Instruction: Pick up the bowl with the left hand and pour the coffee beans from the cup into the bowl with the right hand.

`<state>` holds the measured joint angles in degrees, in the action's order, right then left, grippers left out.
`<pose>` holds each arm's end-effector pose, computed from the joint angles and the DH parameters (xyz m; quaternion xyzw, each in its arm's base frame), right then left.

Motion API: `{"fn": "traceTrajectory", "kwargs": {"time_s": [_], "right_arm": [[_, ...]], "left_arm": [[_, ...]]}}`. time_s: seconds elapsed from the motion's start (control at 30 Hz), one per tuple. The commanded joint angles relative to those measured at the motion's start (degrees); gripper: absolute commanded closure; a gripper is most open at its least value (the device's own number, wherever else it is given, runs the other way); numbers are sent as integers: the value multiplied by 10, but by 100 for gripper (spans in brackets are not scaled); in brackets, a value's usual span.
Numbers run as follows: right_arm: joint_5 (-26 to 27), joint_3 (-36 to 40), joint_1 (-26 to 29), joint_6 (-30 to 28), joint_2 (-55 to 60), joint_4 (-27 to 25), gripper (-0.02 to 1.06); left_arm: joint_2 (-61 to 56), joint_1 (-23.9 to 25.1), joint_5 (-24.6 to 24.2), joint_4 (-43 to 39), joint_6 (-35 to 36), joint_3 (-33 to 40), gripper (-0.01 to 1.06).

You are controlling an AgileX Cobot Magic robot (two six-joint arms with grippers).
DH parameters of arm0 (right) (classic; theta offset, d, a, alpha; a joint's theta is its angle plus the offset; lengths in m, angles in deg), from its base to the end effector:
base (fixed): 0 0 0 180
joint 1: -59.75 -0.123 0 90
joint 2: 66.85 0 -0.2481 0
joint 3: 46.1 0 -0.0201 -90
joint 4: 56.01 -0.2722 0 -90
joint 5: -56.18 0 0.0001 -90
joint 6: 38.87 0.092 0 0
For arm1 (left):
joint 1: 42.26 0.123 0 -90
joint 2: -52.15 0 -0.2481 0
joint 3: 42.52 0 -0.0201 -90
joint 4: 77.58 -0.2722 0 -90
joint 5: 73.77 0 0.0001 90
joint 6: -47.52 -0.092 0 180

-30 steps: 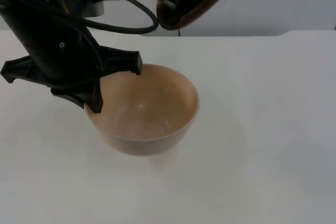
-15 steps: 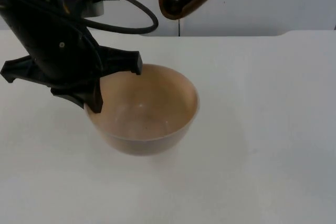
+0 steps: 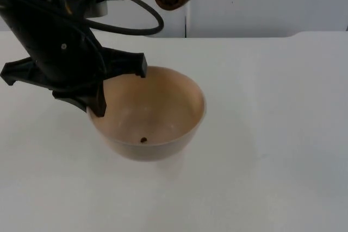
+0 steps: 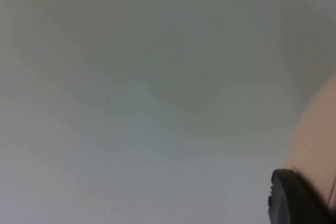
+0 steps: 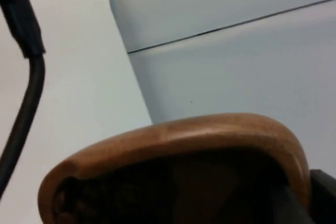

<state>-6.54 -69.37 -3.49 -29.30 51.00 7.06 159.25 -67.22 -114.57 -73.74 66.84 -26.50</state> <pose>0.2578 0.3492 0.3004 -0.5053 0.6809 -0.3052 0.4335 0.3042 -0.1460 0.1399 0.0267 0.9895 -0.0760 0.1200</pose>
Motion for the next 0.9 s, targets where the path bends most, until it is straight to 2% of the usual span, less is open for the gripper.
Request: {"fn": "traceTrajectory", "kwargs": {"time_s": [0.0,0.27,0.5,0.87], "right_arm": [[-5,-4,-7,-16,-6,28,105],[-6,-4,-20,-47,-6,65,105],[-8,-4,-32,-50,-6,124,105],[-8,-4,-44,-53,-6,165,105]], "left_arm": [[-3,-3,8,-2,0,-3,105],[-3,-3,7,-2,0,-3,105],[-3,-3,7,-2,0,-3,105],[-3,-3,7,-2,0,-3,105]]}}
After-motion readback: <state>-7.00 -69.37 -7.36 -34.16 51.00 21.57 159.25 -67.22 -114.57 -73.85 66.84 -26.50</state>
